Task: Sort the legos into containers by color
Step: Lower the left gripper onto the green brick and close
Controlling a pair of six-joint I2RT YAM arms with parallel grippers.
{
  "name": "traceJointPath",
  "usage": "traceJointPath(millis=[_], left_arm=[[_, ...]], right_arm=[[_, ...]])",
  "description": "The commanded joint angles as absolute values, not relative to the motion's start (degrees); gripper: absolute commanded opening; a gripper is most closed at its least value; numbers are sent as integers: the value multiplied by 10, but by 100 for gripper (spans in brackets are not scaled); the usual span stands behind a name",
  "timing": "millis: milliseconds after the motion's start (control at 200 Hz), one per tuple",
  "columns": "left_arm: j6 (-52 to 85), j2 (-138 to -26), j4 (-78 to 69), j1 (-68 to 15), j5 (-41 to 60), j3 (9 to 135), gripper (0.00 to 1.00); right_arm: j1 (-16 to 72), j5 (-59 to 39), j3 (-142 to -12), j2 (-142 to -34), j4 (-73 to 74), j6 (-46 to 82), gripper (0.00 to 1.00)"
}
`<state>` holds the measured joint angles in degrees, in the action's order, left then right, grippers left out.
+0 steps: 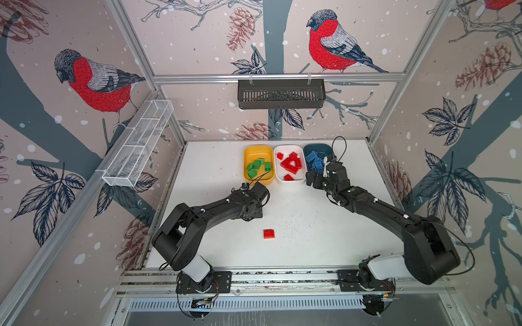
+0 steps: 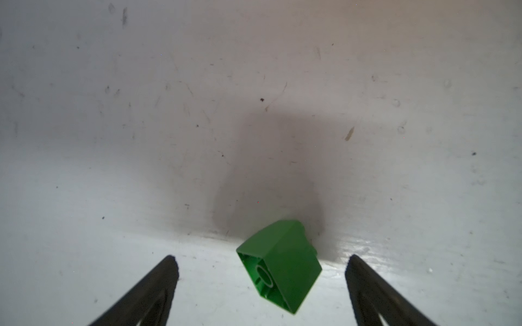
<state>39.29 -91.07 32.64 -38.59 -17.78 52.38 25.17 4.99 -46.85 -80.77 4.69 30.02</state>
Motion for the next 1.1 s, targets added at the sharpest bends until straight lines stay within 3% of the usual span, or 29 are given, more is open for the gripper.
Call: traceJointPath(millis=[0, 310, 625, 1096], left_arm=[[307, -920, 280, -381, -156, 531, 93], [260, -921, 216, -382, -96, 495, 90], [283, -936, 269, -438, -107, 503, 64], [307, -954, 265, -441, -128, 512, 30]], right_arm=[[253, 64, -475, -810, 44, 304, 99], [253, 68, -478, -812, 38, 305, 100], [253, 62, -488, -830, 37, 310, 99], [254, 65, -479, -812, 39, 306, 99]])
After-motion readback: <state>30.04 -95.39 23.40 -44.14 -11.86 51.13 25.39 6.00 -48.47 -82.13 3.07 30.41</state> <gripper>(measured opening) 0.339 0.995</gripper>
